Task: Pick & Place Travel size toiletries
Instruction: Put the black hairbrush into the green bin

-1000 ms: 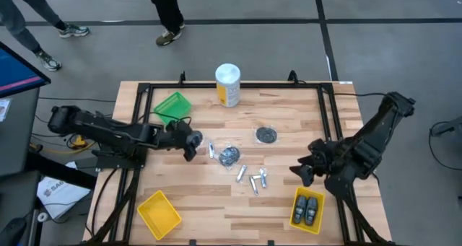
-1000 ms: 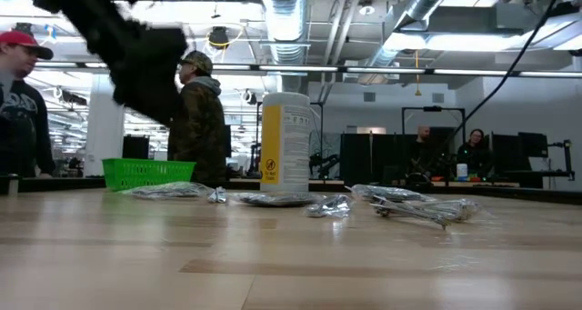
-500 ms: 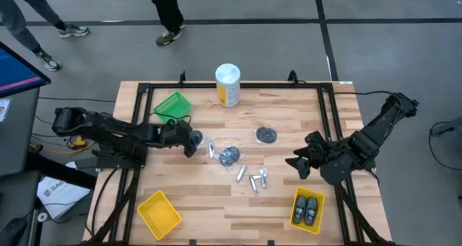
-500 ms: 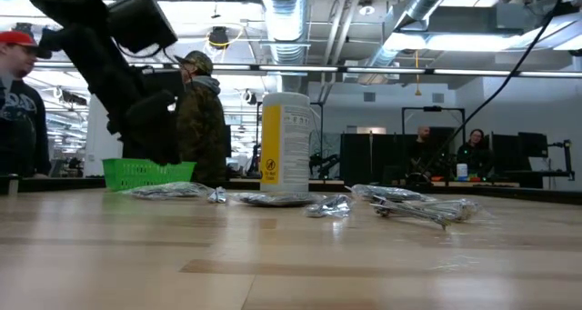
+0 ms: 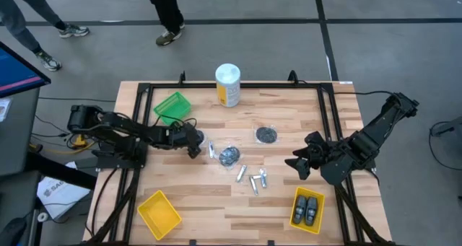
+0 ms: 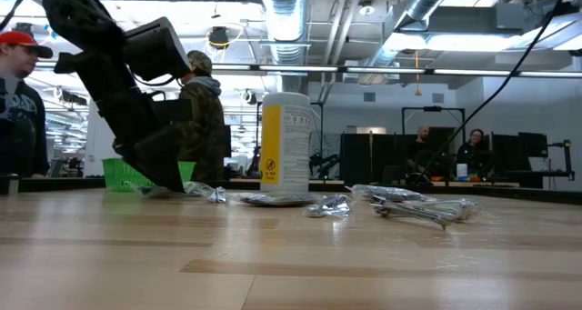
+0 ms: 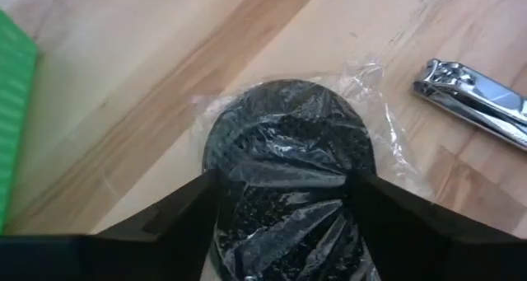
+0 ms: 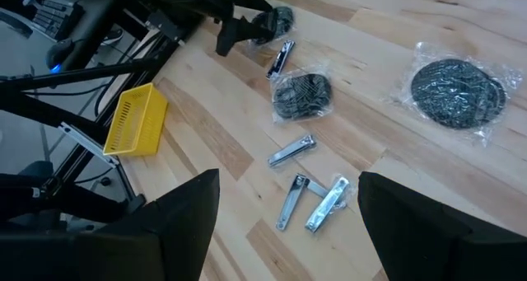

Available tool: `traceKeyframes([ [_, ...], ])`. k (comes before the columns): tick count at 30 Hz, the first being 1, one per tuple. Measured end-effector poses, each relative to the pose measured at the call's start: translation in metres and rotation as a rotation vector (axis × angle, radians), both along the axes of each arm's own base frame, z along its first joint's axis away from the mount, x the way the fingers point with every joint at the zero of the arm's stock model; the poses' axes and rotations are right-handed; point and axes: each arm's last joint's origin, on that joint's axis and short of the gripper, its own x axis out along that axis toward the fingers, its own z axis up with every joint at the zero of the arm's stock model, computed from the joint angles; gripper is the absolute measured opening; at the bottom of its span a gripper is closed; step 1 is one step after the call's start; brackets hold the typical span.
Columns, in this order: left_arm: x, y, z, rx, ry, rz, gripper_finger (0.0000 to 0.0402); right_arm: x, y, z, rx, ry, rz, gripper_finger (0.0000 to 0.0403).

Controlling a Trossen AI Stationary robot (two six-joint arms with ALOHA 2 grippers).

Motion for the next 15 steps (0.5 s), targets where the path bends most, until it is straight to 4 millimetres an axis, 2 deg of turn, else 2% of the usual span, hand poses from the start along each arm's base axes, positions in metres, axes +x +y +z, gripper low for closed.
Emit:
traceKeyframes([
  [11, -0.0027, -0.001, 0.0077, -0.033, -0.04, -0.004, 0.0067, 0.0006, 0.0005, 0.0005, 0.004, -0.007, 0.002, 0.0276],
  [15, -0.0026, -0.0012, 0.0077, -0.043, -0.041, -0.009, 0.001, 0.0006, 0.0005, 0.0005, 0.004, -0.007, 0.002, 0.0276],
])
